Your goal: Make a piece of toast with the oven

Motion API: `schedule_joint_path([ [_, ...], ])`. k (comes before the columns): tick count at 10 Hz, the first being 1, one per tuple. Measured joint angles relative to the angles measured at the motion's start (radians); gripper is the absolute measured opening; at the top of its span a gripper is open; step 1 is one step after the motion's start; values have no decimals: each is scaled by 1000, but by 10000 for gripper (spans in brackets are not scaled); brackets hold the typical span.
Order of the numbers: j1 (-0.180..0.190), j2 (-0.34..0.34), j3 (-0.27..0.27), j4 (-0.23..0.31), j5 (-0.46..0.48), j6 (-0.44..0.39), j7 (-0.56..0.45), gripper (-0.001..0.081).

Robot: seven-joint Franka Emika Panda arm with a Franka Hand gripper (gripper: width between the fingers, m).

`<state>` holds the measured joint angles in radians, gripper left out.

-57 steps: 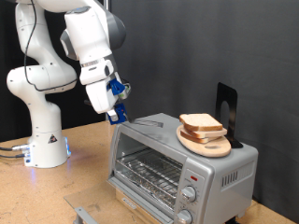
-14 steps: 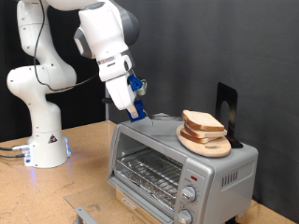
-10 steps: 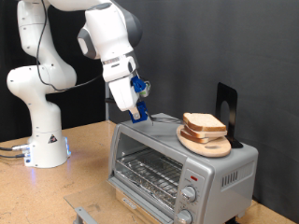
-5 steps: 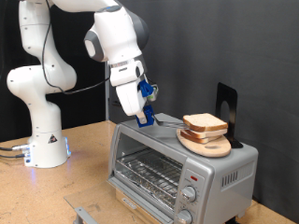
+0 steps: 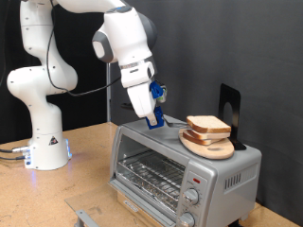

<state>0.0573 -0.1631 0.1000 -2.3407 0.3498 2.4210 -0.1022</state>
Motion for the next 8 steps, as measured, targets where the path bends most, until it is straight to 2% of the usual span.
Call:
schedule_joint_path([
  [6, 3, 6, 27, 33, -2, -26, 29, 384],
  [8, 3, 14, 32, 47, -32, -52, 59, 384],
])
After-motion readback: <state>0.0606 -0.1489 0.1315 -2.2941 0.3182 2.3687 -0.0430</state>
